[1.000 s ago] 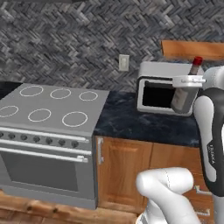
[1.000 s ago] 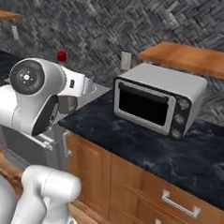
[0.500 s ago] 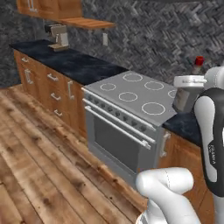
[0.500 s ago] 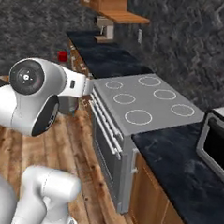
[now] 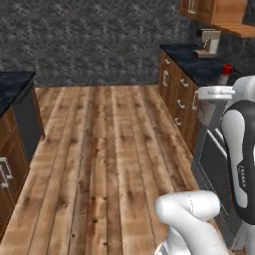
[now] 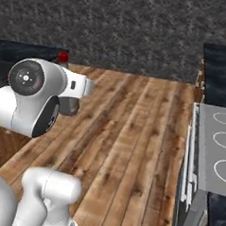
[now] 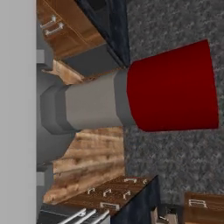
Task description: Get the candle and the liquor from the cabinet and move them to the dining counter.
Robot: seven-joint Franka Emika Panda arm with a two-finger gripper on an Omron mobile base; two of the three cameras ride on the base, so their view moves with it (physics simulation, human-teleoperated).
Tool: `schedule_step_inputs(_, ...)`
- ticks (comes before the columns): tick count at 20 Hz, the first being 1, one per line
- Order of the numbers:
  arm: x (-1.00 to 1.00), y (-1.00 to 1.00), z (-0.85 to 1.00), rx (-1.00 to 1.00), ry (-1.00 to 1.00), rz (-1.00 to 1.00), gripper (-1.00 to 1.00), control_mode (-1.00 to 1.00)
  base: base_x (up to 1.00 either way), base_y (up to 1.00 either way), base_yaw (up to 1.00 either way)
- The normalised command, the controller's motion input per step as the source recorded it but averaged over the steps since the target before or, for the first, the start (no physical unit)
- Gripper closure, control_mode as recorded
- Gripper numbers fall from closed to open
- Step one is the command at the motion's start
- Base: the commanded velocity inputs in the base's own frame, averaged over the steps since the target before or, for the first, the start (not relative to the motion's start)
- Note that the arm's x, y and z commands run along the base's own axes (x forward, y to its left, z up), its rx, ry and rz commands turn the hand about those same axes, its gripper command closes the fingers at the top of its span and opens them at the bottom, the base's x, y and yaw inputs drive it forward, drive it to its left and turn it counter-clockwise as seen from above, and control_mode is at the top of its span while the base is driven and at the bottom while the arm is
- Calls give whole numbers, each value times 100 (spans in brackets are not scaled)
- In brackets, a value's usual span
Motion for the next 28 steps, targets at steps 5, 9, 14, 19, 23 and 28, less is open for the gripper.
schedule_step_inputs(5,0,0,0,0,0,0,100,100,-7,0,100)
schedule_step_inputs(9,0,0,0,0,0,0,100,100,-5,0,100)
schedule_step_inputs(14,0,0,0,0,0,0,100,100,-2,0,98)
schedule_step_inputs(19,0,0,0,0,0,0,100,100,0,11,74)
schedule_step_inputs(23,0,0,0,0,0,0,100,100,27,57,20)
schedule_step_inputs(28,0,0,0,0,0,0,100,100,32,84,1)
